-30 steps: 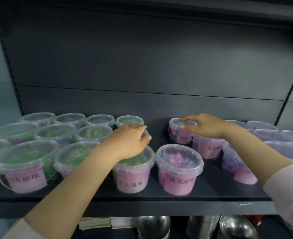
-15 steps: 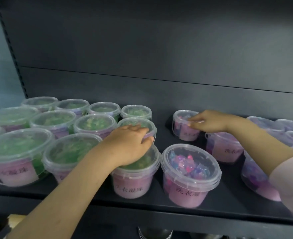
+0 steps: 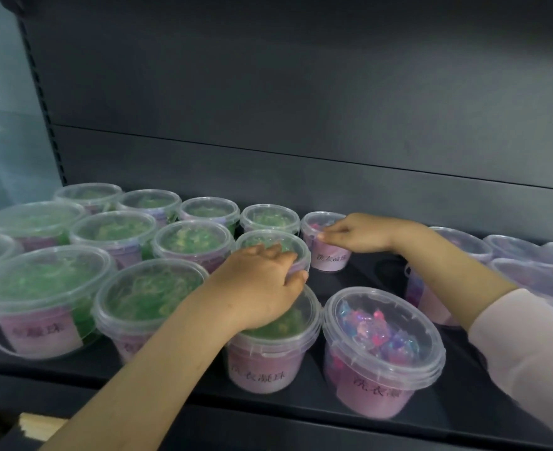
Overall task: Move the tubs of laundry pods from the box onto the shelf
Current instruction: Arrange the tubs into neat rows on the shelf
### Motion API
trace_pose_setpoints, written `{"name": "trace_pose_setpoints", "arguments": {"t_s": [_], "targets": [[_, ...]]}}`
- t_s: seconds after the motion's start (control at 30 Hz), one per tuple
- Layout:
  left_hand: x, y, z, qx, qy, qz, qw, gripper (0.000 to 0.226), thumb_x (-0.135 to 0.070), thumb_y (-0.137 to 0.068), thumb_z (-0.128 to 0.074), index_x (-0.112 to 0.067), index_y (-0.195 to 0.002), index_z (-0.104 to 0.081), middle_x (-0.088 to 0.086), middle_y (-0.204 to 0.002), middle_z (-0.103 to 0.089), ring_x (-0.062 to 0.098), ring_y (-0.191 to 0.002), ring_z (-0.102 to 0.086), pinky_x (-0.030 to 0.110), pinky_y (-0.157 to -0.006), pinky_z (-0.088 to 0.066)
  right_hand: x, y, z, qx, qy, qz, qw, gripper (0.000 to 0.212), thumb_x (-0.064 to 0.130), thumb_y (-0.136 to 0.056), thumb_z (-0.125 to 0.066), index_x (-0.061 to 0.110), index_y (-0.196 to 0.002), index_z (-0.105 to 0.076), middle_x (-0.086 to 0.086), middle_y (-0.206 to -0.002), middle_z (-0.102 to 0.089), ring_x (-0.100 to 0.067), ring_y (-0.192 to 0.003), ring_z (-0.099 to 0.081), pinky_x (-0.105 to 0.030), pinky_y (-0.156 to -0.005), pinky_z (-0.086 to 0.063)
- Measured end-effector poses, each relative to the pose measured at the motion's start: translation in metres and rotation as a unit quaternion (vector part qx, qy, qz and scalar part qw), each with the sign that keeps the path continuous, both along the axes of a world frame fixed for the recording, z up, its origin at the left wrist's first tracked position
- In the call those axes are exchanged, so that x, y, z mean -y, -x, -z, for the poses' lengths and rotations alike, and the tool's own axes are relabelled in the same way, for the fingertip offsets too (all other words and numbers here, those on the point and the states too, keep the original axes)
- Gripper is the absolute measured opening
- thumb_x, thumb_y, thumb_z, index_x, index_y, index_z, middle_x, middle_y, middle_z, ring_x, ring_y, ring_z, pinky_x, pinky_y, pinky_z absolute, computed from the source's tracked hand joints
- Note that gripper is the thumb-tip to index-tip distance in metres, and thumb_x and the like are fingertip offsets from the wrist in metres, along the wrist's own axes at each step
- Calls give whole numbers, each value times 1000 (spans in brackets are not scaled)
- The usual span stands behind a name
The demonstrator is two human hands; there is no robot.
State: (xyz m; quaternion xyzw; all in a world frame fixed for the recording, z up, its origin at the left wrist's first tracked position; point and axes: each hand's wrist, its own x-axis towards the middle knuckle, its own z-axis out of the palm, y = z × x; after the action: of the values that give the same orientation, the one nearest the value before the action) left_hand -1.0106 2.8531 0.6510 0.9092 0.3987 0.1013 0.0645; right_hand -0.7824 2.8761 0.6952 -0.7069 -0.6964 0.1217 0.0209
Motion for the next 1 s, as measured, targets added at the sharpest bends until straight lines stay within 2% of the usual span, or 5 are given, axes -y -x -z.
{"name": "trace_pose_setpoints", "arguments": {"t_s": [0.3,0.43,0.63,0.83,1.0], "targets": [[0,0,-2,-11,-12,10,1000,57,-52,-99,-22,-24,-148,-33,2,-159,-25,22,-145,-23,37,-117,-19,77,-51,-20,-46,-94,47,993,44,47,-94,-52,31,-135,-55,13,-136,-56,-3,-121,-50,-18,-103,-31],[1,0,-3,-14,-18,10,1000,56,-51,-99,-23,-23,-146,-36,0,-156,-32,21,-142,-29,38,-114,-24,127,-81,-24,14,-89,116,989,23,43,-95,-52,29,-106,-67,7,-113,-67,-13,-103,-60,-25,-90,-41],[3,-1,-5,-23,-17,10,1000,56,-51,-100,-22,-23,-147,-34,0,-158,-28,20,-143,-26,37,-115,-22,139,-76,-10,47,-59,149,986,21,42,-95,-52,32,-101,-70,9,-115,-66,-15,-108,-59,-33,-102,-40],[0,0,-3,-24,-14,10,1000,58,-53,-100,-21,-25,-149,-29,-1,-159,-24,20,-145,-23,38,-115,-20,122,-37,-2,-92,-43,25,995,26,29,-94,-61,35,-119,-66,17,-129,-57,5,-120,-51,0,-95,-33],[-2,-1,0,-21,-15,5,1000,59,-54,-99,-21,-26,-150,-27,0,-160,-21,22,-146,-20,40,-117,-19,98,-7,7,-94,-48,-35,994,35,28,-94,-59,37,-128,-61,20,-134,-47,6,-127,-41,-3,-101,-27]]}}
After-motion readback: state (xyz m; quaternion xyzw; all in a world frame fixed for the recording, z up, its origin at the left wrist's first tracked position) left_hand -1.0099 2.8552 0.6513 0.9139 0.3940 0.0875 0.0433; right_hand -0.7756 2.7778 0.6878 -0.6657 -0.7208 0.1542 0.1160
